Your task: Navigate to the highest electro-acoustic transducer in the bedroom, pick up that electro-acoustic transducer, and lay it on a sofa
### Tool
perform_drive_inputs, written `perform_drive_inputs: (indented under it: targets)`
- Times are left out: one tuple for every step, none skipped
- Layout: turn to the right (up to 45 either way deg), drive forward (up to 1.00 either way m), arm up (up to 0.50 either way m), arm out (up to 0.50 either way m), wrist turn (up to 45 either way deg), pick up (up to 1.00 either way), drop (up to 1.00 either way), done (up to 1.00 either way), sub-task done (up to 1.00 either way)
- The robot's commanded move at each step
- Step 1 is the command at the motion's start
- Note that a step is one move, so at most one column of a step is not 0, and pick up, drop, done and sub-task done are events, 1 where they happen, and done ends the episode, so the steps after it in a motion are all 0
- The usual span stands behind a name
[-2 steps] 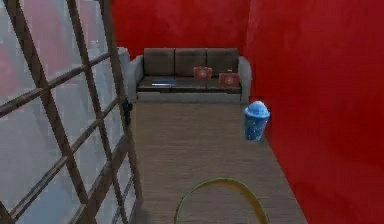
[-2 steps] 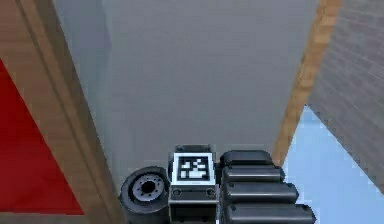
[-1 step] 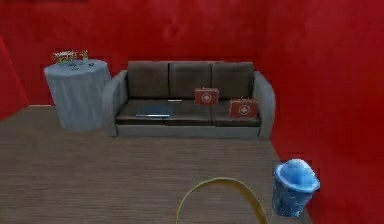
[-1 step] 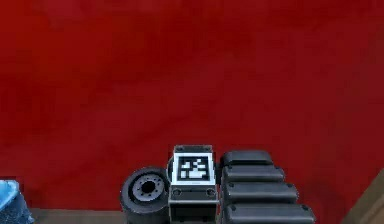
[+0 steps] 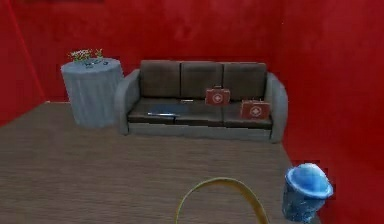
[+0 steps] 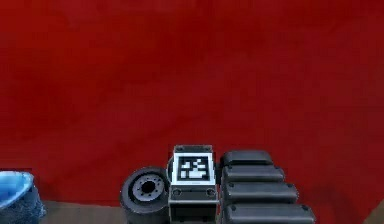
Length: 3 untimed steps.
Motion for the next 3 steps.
perform_drive_inputs:
  targets:
    - [0.0,0.35,0.00,0.00,0.0,0.00,0.00,0.00,0.00]
    - [0.0,1.00,0.00,0.00,0.0,0.00,0.00,0.00,0.00]
    - [3.0,0.00,0.00,0.00,0.0,0.00,0.00,0.00,0.00]
